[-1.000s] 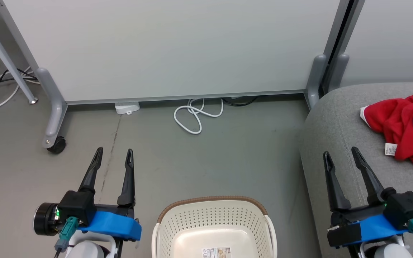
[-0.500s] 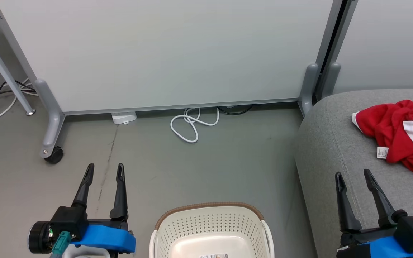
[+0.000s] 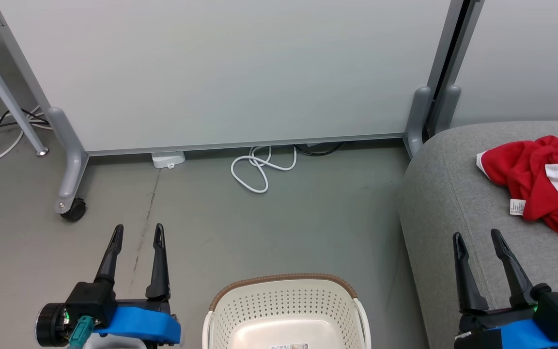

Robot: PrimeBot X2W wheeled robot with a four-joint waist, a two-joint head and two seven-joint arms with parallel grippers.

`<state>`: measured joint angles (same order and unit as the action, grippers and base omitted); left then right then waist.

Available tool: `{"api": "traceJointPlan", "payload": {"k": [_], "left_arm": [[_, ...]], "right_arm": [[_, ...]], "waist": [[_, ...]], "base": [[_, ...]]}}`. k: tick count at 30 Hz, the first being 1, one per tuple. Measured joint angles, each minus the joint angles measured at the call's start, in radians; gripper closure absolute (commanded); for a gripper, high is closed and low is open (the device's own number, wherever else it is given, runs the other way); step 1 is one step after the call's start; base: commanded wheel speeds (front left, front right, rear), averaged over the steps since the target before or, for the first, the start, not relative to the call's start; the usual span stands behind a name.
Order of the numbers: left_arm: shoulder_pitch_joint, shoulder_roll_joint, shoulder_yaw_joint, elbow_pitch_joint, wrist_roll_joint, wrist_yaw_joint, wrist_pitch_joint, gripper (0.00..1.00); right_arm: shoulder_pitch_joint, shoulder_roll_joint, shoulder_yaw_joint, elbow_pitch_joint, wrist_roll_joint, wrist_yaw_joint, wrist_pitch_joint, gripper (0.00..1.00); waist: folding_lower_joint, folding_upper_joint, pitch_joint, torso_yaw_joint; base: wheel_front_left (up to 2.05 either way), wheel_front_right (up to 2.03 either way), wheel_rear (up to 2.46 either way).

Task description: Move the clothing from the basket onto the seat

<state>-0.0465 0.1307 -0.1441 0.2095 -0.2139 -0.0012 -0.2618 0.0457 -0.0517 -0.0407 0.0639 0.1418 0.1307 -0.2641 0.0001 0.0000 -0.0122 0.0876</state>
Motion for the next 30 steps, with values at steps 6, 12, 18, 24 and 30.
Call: {"api": "traceJointPlan", "payload": {"k": [6,12,18,24,30], "left_arm": [[0.001,-0.010,0.011,0.008,0.012,-0.017,0.001,1.00],[0.041,-0.018,0.005,0.056,-0.009,-0.017,0.015,1.00],[0.041,-0.023,0.027,0.058,-0.121,-0.026,0.046,1.00],[0.039,-0.029,0.042,0.057,-0.229,-0.035,0.072,1.00],[0.035,-0.034,0.064,0.054,-0.330,-0.043,0.098,1.00]], "right_arm": [[0.000,0.000,0.001,0.005,0.002,0.000,0.000,1.00],[0.012,0.003,0.003,0.054,0.023,0.000,0.008,1.00],[0.010,0.003,0.000,0.066,0.141,0.000,0.035,1.00],[0.006,0.003,-0.005,0.076,0.252,0.000,0.065,1.00],[-0.003,0.003,-0.010,0.083,0.357,0.000,0.088,1.00]], "waist": [[0.0000,0.0000,0.001,0.001],[0.0001,0.0000,0.001,0.000],[0.0001,0.0000,0.002,-0.005],[0.0001,0.0000,0.002,-0.009],[0.0001,0.0000,0.003,-0.013]], "base": [[0.00,0.00,0.00],[0.00,0.00,0.00],[0.00,0.00,0.00],[0.00,0.00,0.00],[0.00,0.00,0.00]]}}
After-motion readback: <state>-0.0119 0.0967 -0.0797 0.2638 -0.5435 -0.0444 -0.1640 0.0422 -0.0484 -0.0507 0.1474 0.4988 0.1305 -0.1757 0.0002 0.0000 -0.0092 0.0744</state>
